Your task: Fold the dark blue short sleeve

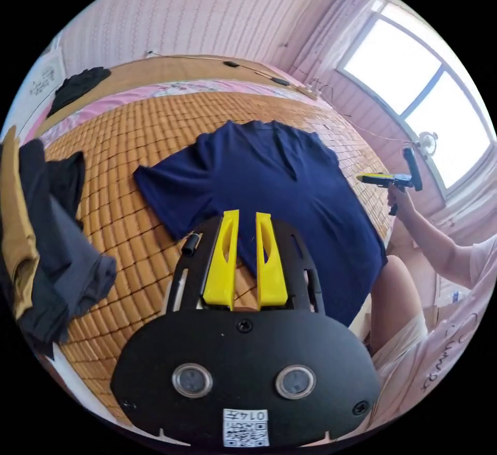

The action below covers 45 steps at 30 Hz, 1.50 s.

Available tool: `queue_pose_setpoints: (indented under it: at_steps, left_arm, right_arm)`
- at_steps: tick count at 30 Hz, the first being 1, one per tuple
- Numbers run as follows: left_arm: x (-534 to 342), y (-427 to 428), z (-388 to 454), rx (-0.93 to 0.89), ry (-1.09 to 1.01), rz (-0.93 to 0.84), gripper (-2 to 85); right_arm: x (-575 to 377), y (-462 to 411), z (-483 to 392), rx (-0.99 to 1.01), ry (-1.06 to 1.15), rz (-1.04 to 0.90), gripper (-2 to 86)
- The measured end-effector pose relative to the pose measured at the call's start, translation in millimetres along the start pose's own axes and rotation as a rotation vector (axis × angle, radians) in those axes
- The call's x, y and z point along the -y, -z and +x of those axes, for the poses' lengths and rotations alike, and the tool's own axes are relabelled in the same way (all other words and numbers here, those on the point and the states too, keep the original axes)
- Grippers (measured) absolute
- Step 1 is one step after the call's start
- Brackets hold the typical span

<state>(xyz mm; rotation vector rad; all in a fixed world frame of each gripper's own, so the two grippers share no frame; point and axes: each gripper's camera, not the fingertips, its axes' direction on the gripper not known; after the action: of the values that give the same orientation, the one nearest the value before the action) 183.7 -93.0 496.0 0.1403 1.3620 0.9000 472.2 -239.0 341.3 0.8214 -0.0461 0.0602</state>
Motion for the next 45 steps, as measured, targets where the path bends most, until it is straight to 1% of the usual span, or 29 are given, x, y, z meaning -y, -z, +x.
queue_pose_setpoints:
  at_steps: [2,6,9,11,12,13,17,19,23,26,27,30,31,33,36,39,42,43,45]
  left_arm:
    - [28.1,-27.3,30.6,-0.034,-0.058,0.000,6.2]
    - [84.0,-94.2,99.5,-0.117,-0.154,-0.016,6.2]
    - [110.5,-136.0,138.5,-0.153,-0.196,-0.035,6.2]
    - [123.7,-159.5,158.9,-0.135,-0.233,-0.044,6.2]
    - [132.9,-176.3,170.4,-0.112,-0.255,-0.054,6.2]
    - [142.9,-194.0,180.1,-0.095,-0.269,-0.068,6.2]
    - [177.9,-245.2,208.2,-0.126,-0.329,-0.085,6.4]
    - [202.9,-278.2,231.4,-0.125,-0.367,-0.085,6.5]
    - [234.8,-339.9,264.6,-0.122,-0.368,-0.117,7.6]
    - [249.5,-399.6,297.5,-0.149,-0.367,-0.203,9.0]
    - [251.2,-421.0,313.0,-0.126,-0.397,-0.232,9.2]
    - [250.8,-470.0,339.9,0.006,-0.469,-0.316,8.1]
    - [250.7,-479.0,344.8,0.059,-0.494,-0.302,6.4]
    - [254.1,-488.1,346.4,0.078,-0.500,-0.299,4.1]
    - [265.2,-497.1,340.3,0.007,-0.460,-0.323,1.2]
    - [270.0,-484.3,334.9,-0.167,-0.459,-0.242,0.1]
    - [272.8,-477.6,326.2,-0.297,-0.435,-0.198,-0.1]
    - [274.5,-479.0,322.8,-0.343,-0.423,-0.196,-0.1]
    - [276.9,-485.6,320.1,-0.399,-0.423,-0.217,0.0]
  right_arm:
    - [-10.9,-3.7,26.1,0.046,-0.051,0.040,2.9]
    - [3.6,-18.7,50.4,0.120,-0.053,0.124,6.0]
    - [29.8,-40.7,61.9,0.174,-0.054,0.101,7.7]
    - [38.3,-57.2,70.5,0.201,-0.072,0.060,6.5]
    - [38.7,-66.1,76.0,0.230,-0.076,0.035,4.0]
    - [32.8,-68.8,81.3,0.265,-0.073,0.051,2.3]
    - [-4.7,-60.6,98.4,0.384,-0.021,0.132,0.8]
    - [-33.1,-57.6,110.7,0.474,0.022,0.158,0.4]
    - [-68.8,-66.2,133.7,0.507,0.001,0.145,0.1]
    - [-93.0,-76.9,158.4,0.499,-0.076,0.141,0.2]
    - [-98.1,-79.5,168.0,0.492,-0.101,0.146,0.4]
    - [-104.4,-81.7,181.8,0.443,-0.089,0.167,1.4]
    - [-105.7,-82.5,185.5,0.416,-0.092,0.168,2.2]
    - [-108.7,-84.0,189.1,0.408,-0.073,0.174,3.6]
    - [-115.7,-85.3,193.4,0.398,-0.044,0.196,5.6]
    - [-120.8,-83.2,199.9,0.415,-0.054,0.249,7.0]
    - [-118.5,-90.4,199.1,0.410,-0.008,0.187,8.2]
    - [-120.6,-92.6,198.1,0.373,-0.006,0.183,8.6]
    - [-125.0,-91.5,197.8,0.362,-0.001,0.215,7.9]
